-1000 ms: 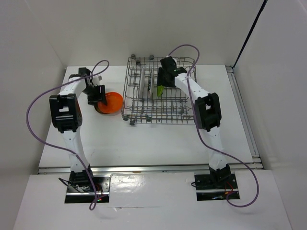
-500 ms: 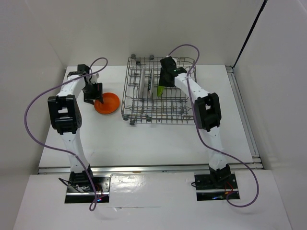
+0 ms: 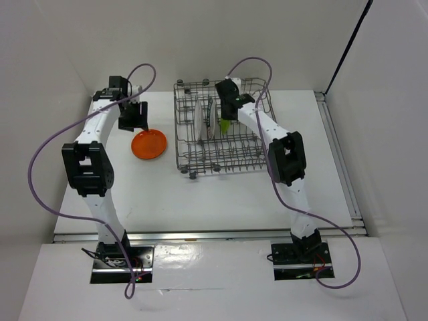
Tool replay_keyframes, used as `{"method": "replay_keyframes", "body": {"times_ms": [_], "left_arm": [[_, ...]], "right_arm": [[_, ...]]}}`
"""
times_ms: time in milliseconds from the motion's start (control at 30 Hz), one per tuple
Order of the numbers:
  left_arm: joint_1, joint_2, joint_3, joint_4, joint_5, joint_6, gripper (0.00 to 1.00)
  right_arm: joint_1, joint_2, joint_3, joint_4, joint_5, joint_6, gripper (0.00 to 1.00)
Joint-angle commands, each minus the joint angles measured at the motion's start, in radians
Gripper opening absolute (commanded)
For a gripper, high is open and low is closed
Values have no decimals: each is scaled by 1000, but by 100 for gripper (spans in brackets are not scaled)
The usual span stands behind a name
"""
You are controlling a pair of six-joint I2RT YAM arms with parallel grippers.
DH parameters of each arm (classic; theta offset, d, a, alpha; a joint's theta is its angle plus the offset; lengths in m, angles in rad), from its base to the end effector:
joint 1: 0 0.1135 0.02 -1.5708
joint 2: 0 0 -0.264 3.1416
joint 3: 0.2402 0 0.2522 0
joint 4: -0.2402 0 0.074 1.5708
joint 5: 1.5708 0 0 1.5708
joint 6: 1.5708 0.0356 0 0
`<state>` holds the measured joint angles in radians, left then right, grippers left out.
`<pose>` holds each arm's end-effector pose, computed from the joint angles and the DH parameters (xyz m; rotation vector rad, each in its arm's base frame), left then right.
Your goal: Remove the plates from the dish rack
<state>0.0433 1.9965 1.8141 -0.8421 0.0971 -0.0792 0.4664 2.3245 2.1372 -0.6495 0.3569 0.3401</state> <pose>0.4374 0.0155 0.2750 -0.1235 2.5911 -0.1391 0.4740 0.2247 0.2396 0.0142 2.3404 -0.0352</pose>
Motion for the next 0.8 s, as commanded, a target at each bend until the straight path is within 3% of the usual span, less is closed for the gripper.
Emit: {"method": "replay_keyframes", "body": {"times_ms": [0, 167, 300, 333, 367, 467, 667, 767], "left_arm": [[6, -77, 79, -20, 59, 13, 73], [6, -116, 135, -52, 196, 59, 80], [6, -182, 136, -52, 487, 130, 98], [6, -194, 136, -52, 595, 130, 100], [6, -194, 136, -52, 646, 130, 100], [-3, -194, 157, -64, 772, 139, 100], [-23, -173, 157, -55, 758, 118, 100], [-23, -163, 133, -64, 701, 127, 100]], "right_arm": [[11, -163, 108, 31, 187, -44, 0], [32, -273, 113, 59, 353, -110, 0], [87, -401, 35, 184, 262, -154, 0], [98, -433, -61, 236, 181, -167, 0], [98, -460, -115, 339, -74, -167, 0], [89, -522, -310, 515, -512, -110, 0], [98, -426, -330, 663, -964, -4, 0], [107, -398, -344, 733, -1030, 40, 0]]}}
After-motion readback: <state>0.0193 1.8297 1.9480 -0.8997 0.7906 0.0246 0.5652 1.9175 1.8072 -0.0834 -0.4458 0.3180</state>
